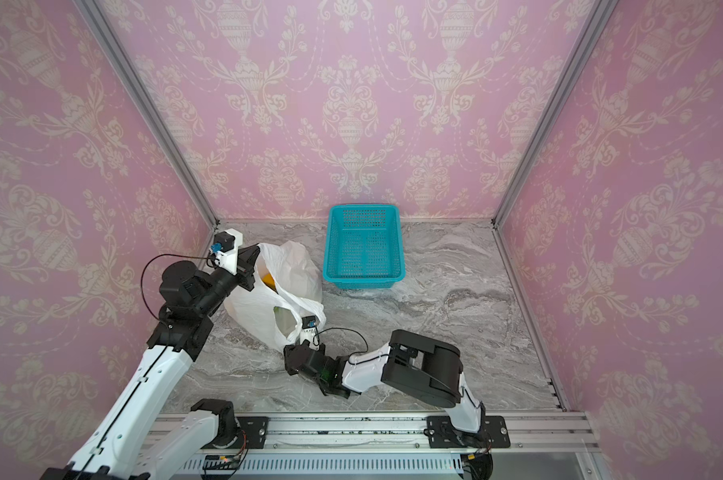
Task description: Untie the knot of the plastic bag and take out the fruit
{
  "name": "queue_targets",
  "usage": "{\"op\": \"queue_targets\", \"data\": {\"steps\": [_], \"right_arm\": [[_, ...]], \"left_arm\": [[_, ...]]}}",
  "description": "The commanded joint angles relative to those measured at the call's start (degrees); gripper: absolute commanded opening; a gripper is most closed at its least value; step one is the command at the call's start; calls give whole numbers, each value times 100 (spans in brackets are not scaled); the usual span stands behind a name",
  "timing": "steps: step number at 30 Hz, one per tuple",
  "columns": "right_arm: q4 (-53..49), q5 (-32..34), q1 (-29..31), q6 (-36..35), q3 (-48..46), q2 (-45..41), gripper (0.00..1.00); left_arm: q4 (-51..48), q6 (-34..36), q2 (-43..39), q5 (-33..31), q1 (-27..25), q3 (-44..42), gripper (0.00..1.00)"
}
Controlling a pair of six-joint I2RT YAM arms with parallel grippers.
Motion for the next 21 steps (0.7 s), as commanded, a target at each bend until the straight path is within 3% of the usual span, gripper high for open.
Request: {"op": "queue_targets", "data": {"steps": [1, 7, 11, 14, 21], "right_arm": [[180, 737, -31, -1175, -356, -808, 69], [299, 1460, -44, -2296, -1050, -1924, 73], [-184, 1848, -49, -3043, -889, -2282, 89], [-700, 1578, -188, -3662, -468, -2222, 99], [-1724, 711, -621, -4319, 337, -1840, 100]], "left_arm": [[-8, 99, 12, 86, 38, 150, 0], [7, 104, -11, 212, 29, 135, 0], [0, 114, -22, 280, 29, 133, 0], [49, 102, -22, 312, 29, 122, 0], [84, 84, -24, 364, 29, 109, 0]]}}
